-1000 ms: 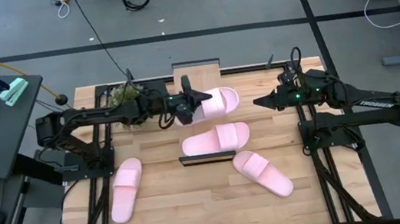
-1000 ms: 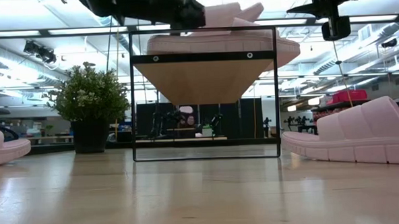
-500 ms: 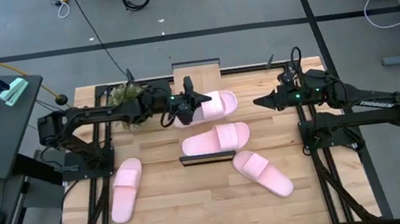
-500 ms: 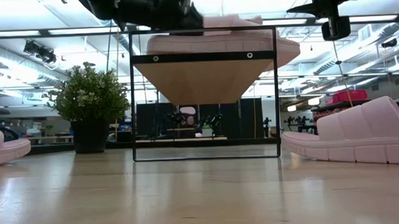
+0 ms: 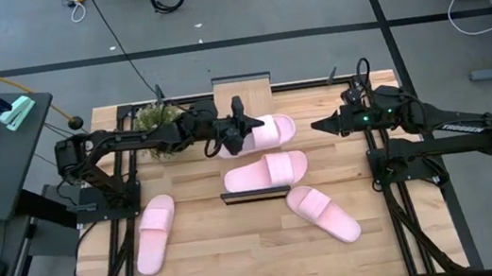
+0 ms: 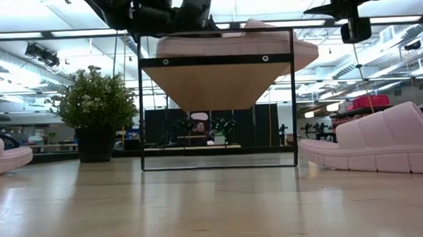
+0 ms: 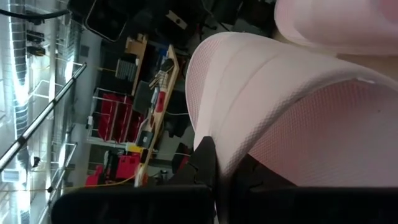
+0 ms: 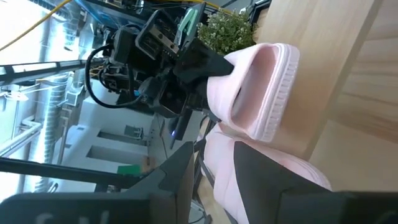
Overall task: Pick and place slides into the shelf
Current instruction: Put the pink slide on the shelf
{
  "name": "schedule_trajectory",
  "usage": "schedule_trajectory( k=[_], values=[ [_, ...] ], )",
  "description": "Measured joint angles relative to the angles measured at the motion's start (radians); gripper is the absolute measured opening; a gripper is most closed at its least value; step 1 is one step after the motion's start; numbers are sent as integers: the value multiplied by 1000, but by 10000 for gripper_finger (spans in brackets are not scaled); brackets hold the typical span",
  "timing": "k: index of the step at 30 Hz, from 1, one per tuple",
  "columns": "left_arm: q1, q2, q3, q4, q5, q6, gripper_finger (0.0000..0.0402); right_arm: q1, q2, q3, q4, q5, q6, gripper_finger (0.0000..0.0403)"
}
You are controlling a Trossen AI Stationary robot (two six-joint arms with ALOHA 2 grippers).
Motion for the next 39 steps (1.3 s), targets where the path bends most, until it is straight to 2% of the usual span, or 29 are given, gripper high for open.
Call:
schedule_trajectory(
  k=[25, 31, 39],
  values=[
    [-41, 2, 10, -50, -25, -59, 10, 0, 14, 0, -1, 0, -4, 120],
    [-52, 27, 13, -41, -26, -60, 29, 0, 14, 0, -1, -1, -3, 120],
    [-61, 35, 13, -42, -28, -59, 15, 0, 14, 0, -1, 0, -1, 120]
  ],
)
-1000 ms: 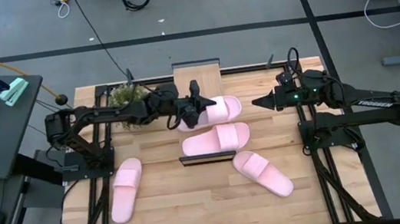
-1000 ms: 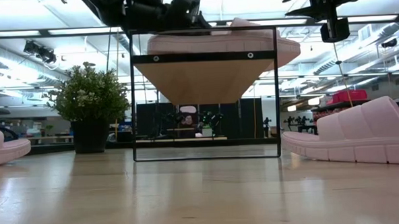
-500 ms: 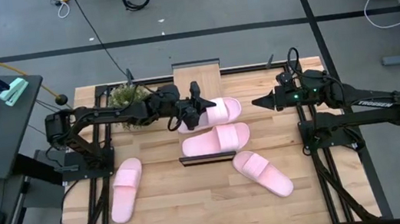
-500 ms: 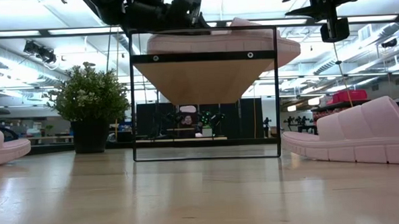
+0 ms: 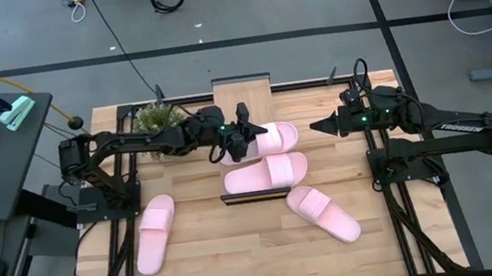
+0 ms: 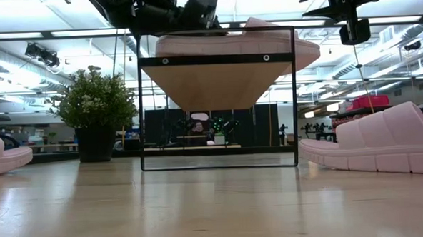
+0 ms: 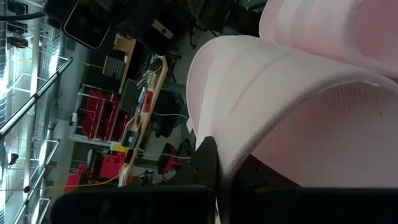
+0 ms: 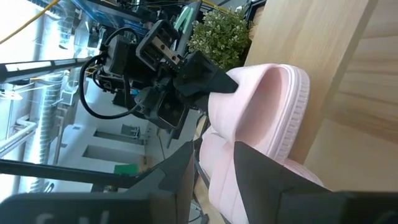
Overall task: Pick and place slides into the shelf
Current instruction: Put the pink slide on the shelf
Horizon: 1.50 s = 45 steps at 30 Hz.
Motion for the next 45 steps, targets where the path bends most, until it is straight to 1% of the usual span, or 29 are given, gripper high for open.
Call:
schedule_trajectory(
  k=[2, 11, 17, 24, 42, 45],
  values=[
    [0, 0, 0, -1, 1, 0, 22, 0, 0, 0, 0, 0, 1, 120],
    [4, 2, -1, 1, 3, -14, 87, 0, 0, 0, 0, 0, 1, 120],
    [23, 3, -3, 5, 10, -60, 102, 0, 0, 0, 0, 0, 1, 120],
    [22, 3, -3, 7, 7, -60, 93, 0, 0, 0, 0, 0, 0, 120],
    [23, 4, -4, 7, 2, -77, 30, 0, 0, 0, 0, 0, -2, 120],
    [23, 4, -4, 7, -23, -86, 25, 0, 0, 0, 0, 0, -2, 120]
  ],
)
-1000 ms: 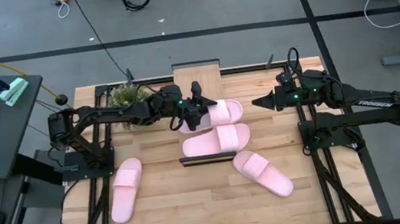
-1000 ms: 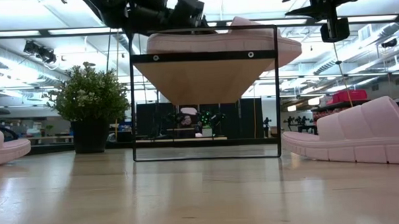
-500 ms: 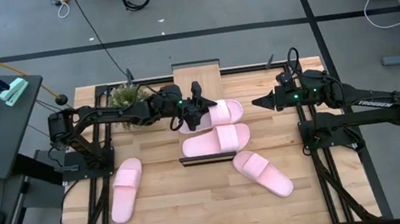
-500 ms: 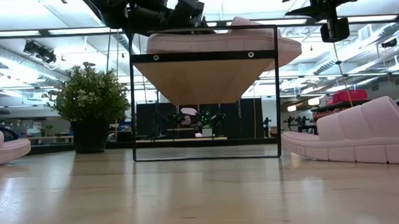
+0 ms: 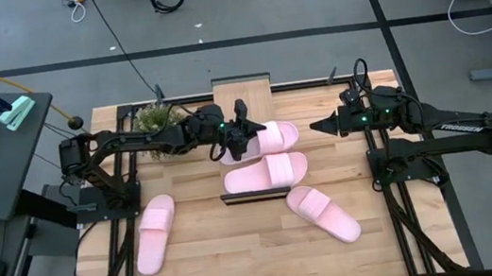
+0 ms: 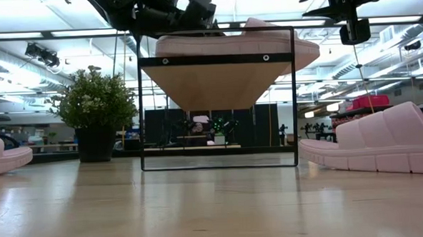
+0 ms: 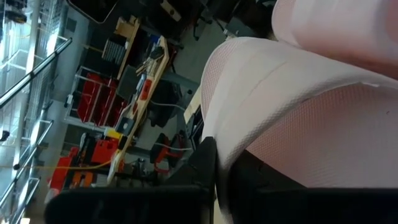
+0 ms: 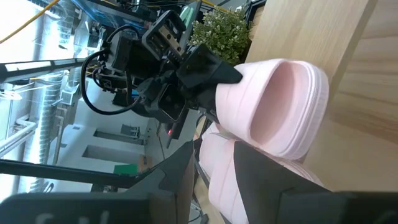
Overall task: Pick and place slides into the shelf
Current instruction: Put the pink slide on the shelf
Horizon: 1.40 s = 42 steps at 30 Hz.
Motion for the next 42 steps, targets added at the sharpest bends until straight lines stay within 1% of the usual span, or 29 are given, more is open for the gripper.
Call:
schedule_trajectory(
  k=[8, 16, 20, 27, 42],
  values=[
    [-9, 4, 0, 1, 19, 4, 41, 0, 0, 0, 0, 0, 0, 120],
    [-10, 34, 2, 12, 26, -4, 27, 0, 0, 0, 0, 0, 0, 120],
    [-10, 35, 2, 11, 26, -20, 30, 0, 0, 0, 0, 0, 1, 120],
    [10, 36, 1, 11, 31, -71, 67, 0, 0, 0, 0, 0, 1, 120],
    [10, 38, -1, 52, 26, -100, 149, 0, 0, 0, 0, 0, -1, 120]
  ],
)
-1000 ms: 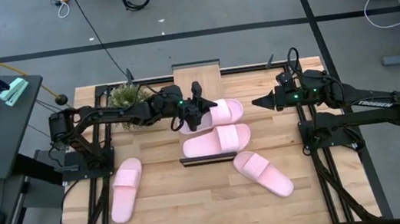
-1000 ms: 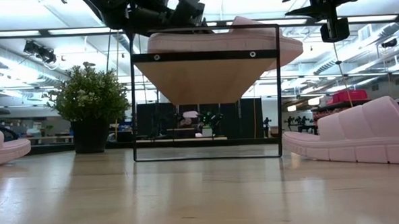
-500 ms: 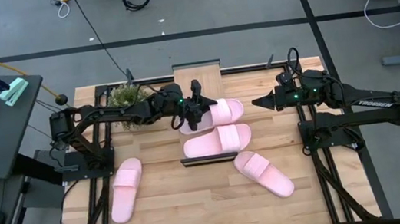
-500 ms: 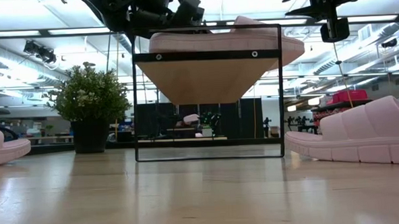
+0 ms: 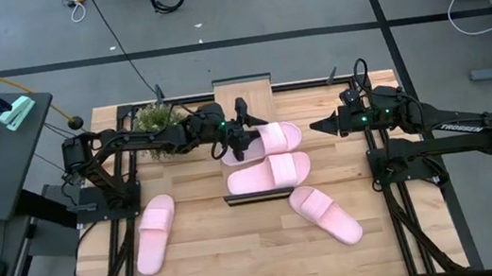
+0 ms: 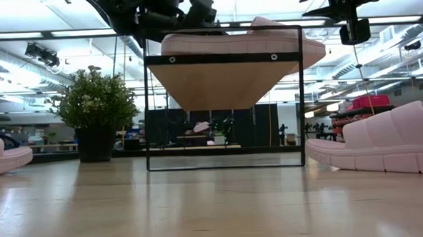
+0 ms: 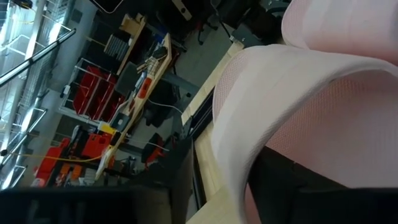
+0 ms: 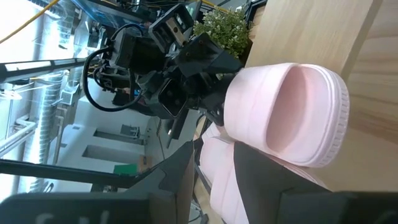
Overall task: Pick and place slides into the shelf
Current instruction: Put the pink slide on the shelf
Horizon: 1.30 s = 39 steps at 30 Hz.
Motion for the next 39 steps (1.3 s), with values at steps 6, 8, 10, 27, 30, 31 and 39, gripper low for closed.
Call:
schedule_trajectory(
  k=[6, 8, 10, 27, 30, 31, 39],
  values=[
    [0, 0, 3, -44, -2, -1, 173, 0, 0, 0, 0, -1, -1, 120],
    [0, 0, 3, -49, -3, -1, 173, 0, 0, 0, 0, -6, -2, 120],
    [0, -8, 3, -54, -4, -6, 170, 0, 0, 0, 0, -8, -3, 120],
    [6, -45, 0, -128, 0, -100, 135, 0, 0, 0, 0, -16, -6, 120],
    [10, -45, 0, -130, 1, -107, 137, 0, 0, 0, 0, -16, -5, 120],
    [10, -45, 0, -130, 0, -106, 137, 0, 0, 0, 0, -16, -3, 120],
    [10, -45, 58, -286, 30, -155, 134, 0, 0, 0, 0, -16, 0, 120]
  ],
)
